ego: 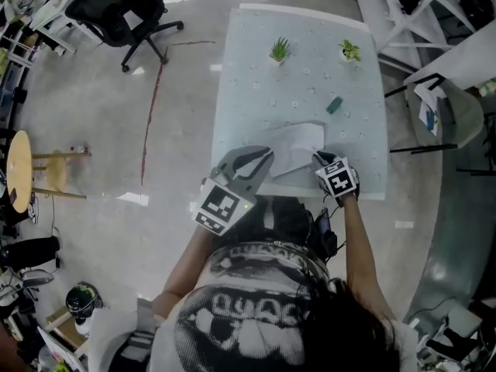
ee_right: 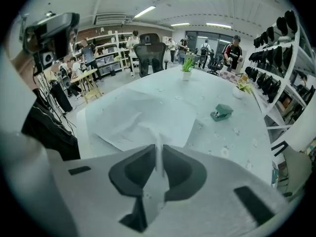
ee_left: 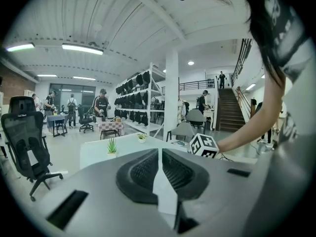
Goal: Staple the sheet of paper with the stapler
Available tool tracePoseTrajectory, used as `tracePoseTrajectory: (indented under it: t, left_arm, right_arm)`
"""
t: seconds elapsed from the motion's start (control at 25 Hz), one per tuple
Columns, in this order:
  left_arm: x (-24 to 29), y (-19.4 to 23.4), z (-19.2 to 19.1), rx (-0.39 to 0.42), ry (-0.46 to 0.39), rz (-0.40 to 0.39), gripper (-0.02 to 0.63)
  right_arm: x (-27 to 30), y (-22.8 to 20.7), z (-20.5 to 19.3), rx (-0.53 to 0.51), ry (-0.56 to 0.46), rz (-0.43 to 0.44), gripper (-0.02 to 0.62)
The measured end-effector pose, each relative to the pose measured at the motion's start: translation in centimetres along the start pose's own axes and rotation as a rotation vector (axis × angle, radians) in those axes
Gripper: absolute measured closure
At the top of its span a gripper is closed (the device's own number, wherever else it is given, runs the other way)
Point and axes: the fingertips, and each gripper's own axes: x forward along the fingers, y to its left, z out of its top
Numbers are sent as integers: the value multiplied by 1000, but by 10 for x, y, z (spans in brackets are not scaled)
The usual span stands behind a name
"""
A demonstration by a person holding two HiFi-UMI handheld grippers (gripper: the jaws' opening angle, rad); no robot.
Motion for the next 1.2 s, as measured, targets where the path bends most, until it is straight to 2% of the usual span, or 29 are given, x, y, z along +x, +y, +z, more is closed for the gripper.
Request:
tracePoseTrajectory:
  t: [0.2,0.4,0.6,0.92,1.2]
  left_arm:
    - [15,6,4,5,-3,19,584]
    - [33,16,11,-26,-6,54,584]
    - [57,16,12,-34,0,57,584]
    - [80,20,16,-38,14,55,584]
    - [88,28,14,-46,24,57,583]
  right_arm:
    - [2,-34,-3,82,8,6,543]
    - [3,-57,2,195,10,71,543]
    - [6,-81,-4,287,31,99,538]
    - [11,-83,-3,468,34,225,535]
    - [11,-82,2,579,70,303,535]
